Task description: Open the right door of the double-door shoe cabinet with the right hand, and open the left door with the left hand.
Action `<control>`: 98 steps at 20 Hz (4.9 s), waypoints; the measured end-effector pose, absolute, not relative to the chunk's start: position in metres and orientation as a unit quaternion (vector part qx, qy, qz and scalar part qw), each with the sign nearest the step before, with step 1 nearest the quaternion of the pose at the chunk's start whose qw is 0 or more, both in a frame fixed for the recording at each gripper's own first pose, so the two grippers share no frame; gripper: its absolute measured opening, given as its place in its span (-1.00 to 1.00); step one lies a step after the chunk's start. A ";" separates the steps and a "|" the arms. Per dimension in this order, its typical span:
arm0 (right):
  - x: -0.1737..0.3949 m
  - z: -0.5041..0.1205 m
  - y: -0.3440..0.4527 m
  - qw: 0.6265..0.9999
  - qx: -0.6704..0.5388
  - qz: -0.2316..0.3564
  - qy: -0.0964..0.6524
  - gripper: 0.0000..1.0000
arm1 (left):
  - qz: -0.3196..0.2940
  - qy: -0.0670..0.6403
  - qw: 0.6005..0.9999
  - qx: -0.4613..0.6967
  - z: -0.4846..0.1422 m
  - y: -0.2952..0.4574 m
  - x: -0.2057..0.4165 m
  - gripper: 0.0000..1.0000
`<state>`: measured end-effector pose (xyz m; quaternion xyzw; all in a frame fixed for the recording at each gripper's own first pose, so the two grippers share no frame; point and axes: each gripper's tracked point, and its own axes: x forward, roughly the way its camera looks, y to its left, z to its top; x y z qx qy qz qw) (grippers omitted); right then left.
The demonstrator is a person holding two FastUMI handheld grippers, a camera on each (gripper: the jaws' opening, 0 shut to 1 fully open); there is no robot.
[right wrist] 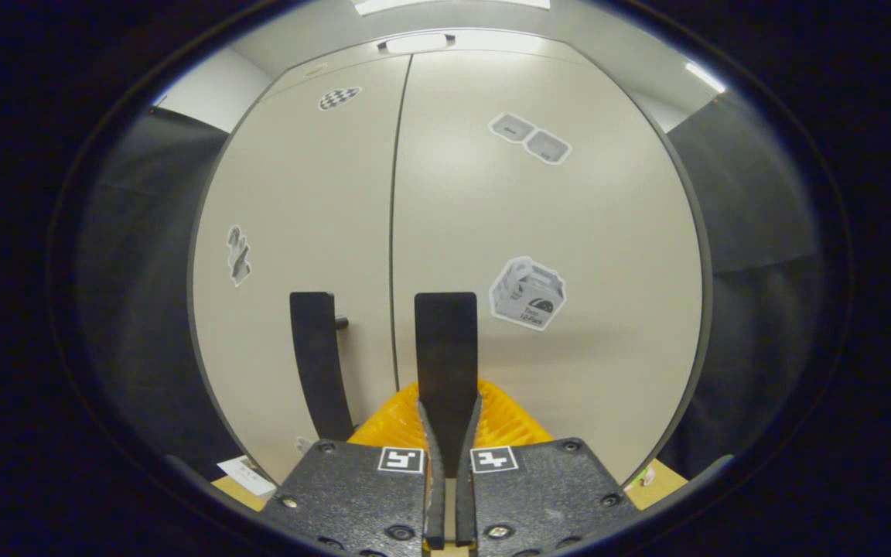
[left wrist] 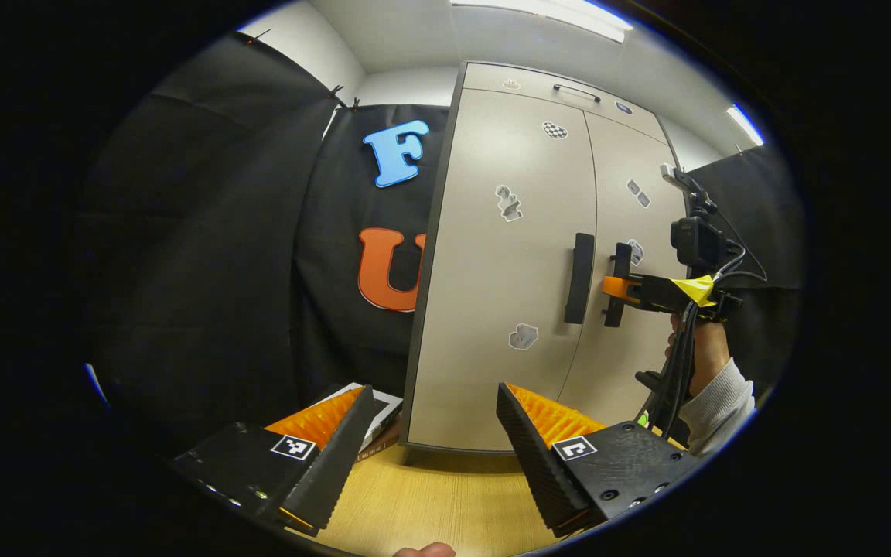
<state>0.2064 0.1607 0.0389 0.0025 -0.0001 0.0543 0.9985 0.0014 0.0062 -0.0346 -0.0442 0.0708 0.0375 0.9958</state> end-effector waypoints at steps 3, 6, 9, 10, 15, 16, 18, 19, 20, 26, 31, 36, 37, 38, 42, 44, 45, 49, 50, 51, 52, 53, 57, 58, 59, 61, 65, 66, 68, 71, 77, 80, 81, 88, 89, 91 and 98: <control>0.202 0.039 0.161 0.998 0.006 0.067 0.007 -0.82 | 0.041 0.068 0.996 -0.046 -0.033 0.008 0.001 0.90; 0.190 0.039 0.161 0.996 0.006 0.085 0.009 -0.82 | 0.050 0.066 0.995 -0.049 -0.031 0.010 0.000 0.90; 0.156 0.038 0.152 0.993 0.005 0.116 0.008 -0.82 | 0.051 0.065 0.995 -0.049 -0.030 0.008 -0.003 0.91; 0.142 0.039 0.143 0.992 0.013 0.127 0.010 -0.83 | 0.051 0.063 0.996 -0.046 -0.029 0.008 -0.003 0.91; 0.108 0.040 0.118 0.990 0.006 0.142 0.012 -0.82 | 0.040 0.064 0.997 -0.034 -0.026 -0.010 -0.003 0.90; 0.102 0.040 0.113 0.989 0.006 0.145 0.012 -0.82 | 0.043 0.061 0.997 -0.028 -0.024 -0.010 -0.003 0.91; 0.087 0.040 0.099 0.988 0.010 0.153 0.012 -0.82 | 0.047 0.055 0.997 -0.026 -0.020 -0.015 -0.002 0.90; 0.081 0.040 0.092 0.988 0.008 0.154 0.011 -0.82 | 0.048 0.054 0.997 -0.027 -0.020 -0.020 -0.002 0.90; 0.075 0.040 0.086 0.988 0.005 0.154 0.010 -0.82 | 0.051 0.053 0.997 -0.028 -0.020 -0.023 -0.002 0.90; 0.047 0.040 0.042 0.989 0.007 0.149 0.007 -0.84 | 0.053 0.057 0.997 -0.027 -0.020 -0.044 0.003 0.90; 0.033 0.040 -0.002 0.993 -0.005 0.119 0.007 -0.84 | 0.038 0.058 0.997 -0.026 -0.022 -0.071 0.010 0.90; 0.028 0.040 -0.045 0.996 0.002 0.092 0.004 -0.88 | 0.024 0.063 0.997 -0.024 -0.027 -0.093 0.015 0.90; 0.028 0.040 -0.052 0.996 0.003 0.086 0.003 -0.89 | 0.022 0.063 0.997 -0.024 -0.027 -0.097 0.015 0.90; 0.028 0.041 -0.059 0.997 -0.001 0.078 0.002 -0.89 | 0.020 0.064 0.997 -0.024 -0.028 -0.100 0.015 0.90; 0.024 0.039 -0.086 0.999 -0.005 0.053 0.000 -0.92 | 0.015 0.064 0.998 -0.019 -0.028 -0.107 0.017 0.90; 0.029 0.041 -0.101 0.999 -0.001 0.044 0.002 -0.92 | 0.014 0.066 0.998 -0.019 -0.030 -0.109 0.015 0.90; 0.030 0.042 -0.098 0.998 0.011 0.057 -0.001 -0.92 | 0.014 0.067 0.997 -0.019 -0.030 -0.108 0.016 0.90; 0.036 0.042 -0.097 0.998 0.011 0.061 -0.007 -0.92 | 0.021 0.074 0.997 -0.020 -0.033 -0.102 0.011 0.90; 0.036 0.042 -0.097 0.998 0.008 0.057 -0.007 -0.93 | 0.024 0.074 0.997 -0.019 -0.033 -0.098 0.009 0.91; 0.036 0.040 -0.096 0.998 0.006 0.055 -0.006 -0.92 | 0.028 0.073 0.997 -0.018 -0.033 -0.095 0.008 0.90; 0.034 0.040 -0.096 0.999 0.007 0.053 -0.004 -0.93 | 0.031 0.074 0.997 -0.018 -0.034 -0.092 0.008 0.90; 0.031 0.038 -0.096 0.999 0.011 0.050 -0.002 -0.93 | 0.033 0.073 0.997 -0.019 -0.033 -0.089 0.008 0.90; -0.009 0.032 -0.098 0.999 0.034 0.035 -0.002 -0.93 | 0.033 0.070 0.997 -0.022 -0.032 -0.084 0.008 0.90; -0.022 0.031 -0.096 0.999 0.030 0.034 -0.002 -0.93 | 0.032 0.071 0.997 -0.023 -0.033 -0.083 0.009 0.90; -0.033 0.031 -0.092 0.999 0.024 0.032 -0.001 -0.92 | 0.029 0.074 0.997 -0.024 -0.035 -0.084 0.011 0.90; -0.048 0.036 -0.079 0.999 0.017 0.039 -0.006 -0.93 | 0.016 0.080 0.996 -0.034 -0.037 -0.090 0.013 0.90; -0.045 0.029 -0.032 0.997 0.013 0.073 -0.004 -0.93 | -0.005 0.075 0.997 -0.029 -0.033 -0.098 0.013 0.91; -0.039 0.022 -0.022 0.997 0.007 0.077 0.002 -0.93 | -0.007 0.072 0.997 -0.025 -0.031 -0.099 0.012 0.90; -0.027 0.013 -0.005 0.996 0.002 0.086 0.008 -0.93 | -0.009 0.069 0.997 -0.022 -0.031 -0.097 0.007 0.90; -0.007 0.006 0.006 0.997 0.013 0.074 0.010 -0.93 | -0.005 0.066 0.998 -0.022 -0.027 -0.091 0.003 0.90; 0.014 -0.013 0.019 0.997 0.022 0.069 0.028 -0.93 | 0.009 0.057 0.998 -0.016 -0.020 -0.074 0.001 0.90; 0.019 -0.015 0.010 0.999 0.019 0.043 0.022 -0.65 | 0.004 0.047 0.999 -0.014 -0.010 -0.077 0.007 0.90; 0.020 -0.018 0.006 0.999 0.018 0.030 0.022 -0.29 | 0.000 0.046 0.999 -0.013 -0.011 -0.081 0.008 0.90; 0.021 -0.022 0.009 0.999 0.012 0.034 0.026 0.75 | -0.038 0.028 0.999 -0.021 0.018 -0.112 0.040 0.90; 0.020 -0.021 0.009 0.999 0.008 0.036 0.025 0.75 | -0.044 0.018 0.999 -0.018 0.028 -0.119 0.052 0.90; 0.017 -0.018 0.008 0.999 0.004 0.038 0.019 0.75 | -0.066 0.005 0.998 -0.011 0.046 -0.140 0.078 0.89; 0.010 -0.023 0.006 0.998 0.007 0.056 0.025 0.75 | -0.069 0.008 0.997 0.025 0.057 -0.181 0.185 0.90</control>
